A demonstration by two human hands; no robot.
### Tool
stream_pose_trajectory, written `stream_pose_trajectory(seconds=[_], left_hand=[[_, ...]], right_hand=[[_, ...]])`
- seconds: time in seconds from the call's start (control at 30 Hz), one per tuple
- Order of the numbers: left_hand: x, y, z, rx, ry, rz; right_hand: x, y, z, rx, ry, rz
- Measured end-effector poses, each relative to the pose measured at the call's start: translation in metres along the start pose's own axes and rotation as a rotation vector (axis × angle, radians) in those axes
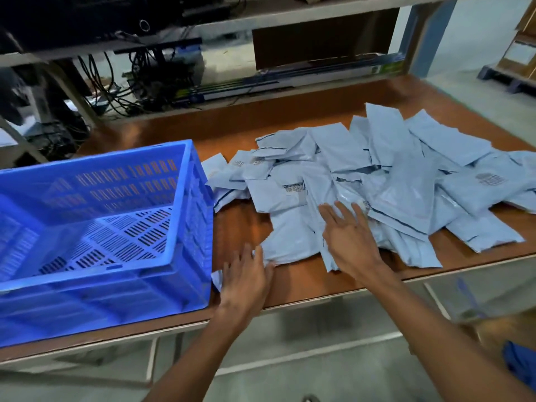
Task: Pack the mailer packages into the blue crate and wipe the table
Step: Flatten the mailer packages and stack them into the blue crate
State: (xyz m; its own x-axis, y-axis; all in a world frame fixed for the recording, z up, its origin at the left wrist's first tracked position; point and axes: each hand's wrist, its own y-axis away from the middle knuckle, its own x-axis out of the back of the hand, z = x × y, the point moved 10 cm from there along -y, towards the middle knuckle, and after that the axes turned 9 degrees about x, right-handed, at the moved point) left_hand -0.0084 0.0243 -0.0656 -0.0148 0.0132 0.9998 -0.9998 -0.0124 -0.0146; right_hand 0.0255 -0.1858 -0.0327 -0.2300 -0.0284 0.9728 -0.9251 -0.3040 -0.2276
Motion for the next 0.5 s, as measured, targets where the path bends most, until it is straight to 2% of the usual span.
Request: stream_pose_trajectory(seconds=[0.07, 0.13, 0.17, 0.23, 0.33, 0.4, 0.5], left_hand=[[0.005, 0.006, -0.008, 0.084, 0.008, -0.042], [0.010, 0.008, -0.005, 0.119, 0.029, -0.064], [0.014, 0.006, 0.000, 0.096, 0.040, -0.050], [0.017, -0.005, 0.019, -0.057, 0.050, 0.018], [-0.004, -0.018, 0.041, -0.324, 0.053, -0.049], [-0.018, -0.020, 0.037, -0.332, 0.134, -0.084], [-0.021, -0.015, 0.035, -0.336, 0.190, -0.012]], right_hand=[[0.012, 0.008, -0.016, 0.049, 0.003, 0.007], [0.012, 0.018, -0.034, 0.089, -0.024, -0.076], [0.008, 0.021, -0.037, 0.066, -0.075, -0.126], [0.003, 0.016, -0.028, -0.014, -0.183, -0.128], [-0.026, 0.000, -0.020, -0.024, -0.246, -0.218], [-0.047, -0.001, -0.020, -0.019, -0.211, -0.286], [-0.055, 0.000, -0.019, -0.055, -0.214, -0.243]])
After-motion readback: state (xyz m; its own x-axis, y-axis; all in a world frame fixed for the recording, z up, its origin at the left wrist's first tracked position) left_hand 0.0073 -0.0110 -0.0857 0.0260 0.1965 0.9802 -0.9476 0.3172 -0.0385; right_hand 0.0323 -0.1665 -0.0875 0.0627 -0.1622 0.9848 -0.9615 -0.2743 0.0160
